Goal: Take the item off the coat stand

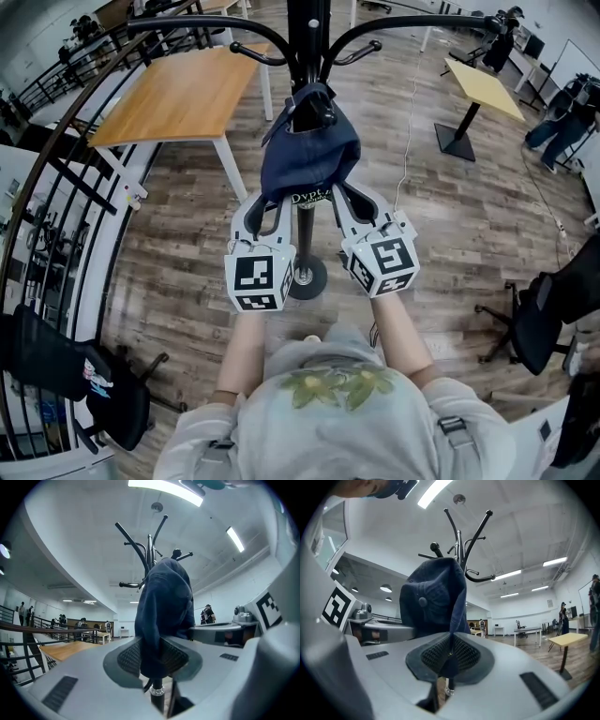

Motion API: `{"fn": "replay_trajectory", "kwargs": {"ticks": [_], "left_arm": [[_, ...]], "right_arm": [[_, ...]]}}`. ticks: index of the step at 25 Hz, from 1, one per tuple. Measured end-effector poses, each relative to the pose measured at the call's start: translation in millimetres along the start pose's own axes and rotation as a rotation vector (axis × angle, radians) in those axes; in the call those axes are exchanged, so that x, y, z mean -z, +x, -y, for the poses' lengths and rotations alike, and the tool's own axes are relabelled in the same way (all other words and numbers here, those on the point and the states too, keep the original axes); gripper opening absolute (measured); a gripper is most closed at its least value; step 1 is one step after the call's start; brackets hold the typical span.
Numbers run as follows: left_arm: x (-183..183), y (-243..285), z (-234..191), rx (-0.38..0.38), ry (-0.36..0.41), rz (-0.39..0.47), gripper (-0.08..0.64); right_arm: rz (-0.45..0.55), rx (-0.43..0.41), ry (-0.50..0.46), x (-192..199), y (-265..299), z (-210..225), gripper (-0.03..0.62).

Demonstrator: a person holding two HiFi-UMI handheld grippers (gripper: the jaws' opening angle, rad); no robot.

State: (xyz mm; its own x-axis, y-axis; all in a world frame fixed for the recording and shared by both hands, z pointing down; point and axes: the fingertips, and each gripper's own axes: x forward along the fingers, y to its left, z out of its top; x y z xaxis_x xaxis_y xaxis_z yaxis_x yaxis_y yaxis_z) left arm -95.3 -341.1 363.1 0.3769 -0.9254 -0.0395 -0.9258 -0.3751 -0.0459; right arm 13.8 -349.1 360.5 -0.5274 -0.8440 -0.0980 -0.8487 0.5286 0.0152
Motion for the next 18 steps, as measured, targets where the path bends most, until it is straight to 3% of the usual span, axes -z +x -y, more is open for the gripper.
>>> {"fn": "replay_trajectory", "kwargs": {"ticks": [18], "left_arm": [[-23,-31,16,0.015,0.046,0.06,0.112]], "right_arm": [[0.082,0.023,0.009,-22,-30,-13,0.026]]}}
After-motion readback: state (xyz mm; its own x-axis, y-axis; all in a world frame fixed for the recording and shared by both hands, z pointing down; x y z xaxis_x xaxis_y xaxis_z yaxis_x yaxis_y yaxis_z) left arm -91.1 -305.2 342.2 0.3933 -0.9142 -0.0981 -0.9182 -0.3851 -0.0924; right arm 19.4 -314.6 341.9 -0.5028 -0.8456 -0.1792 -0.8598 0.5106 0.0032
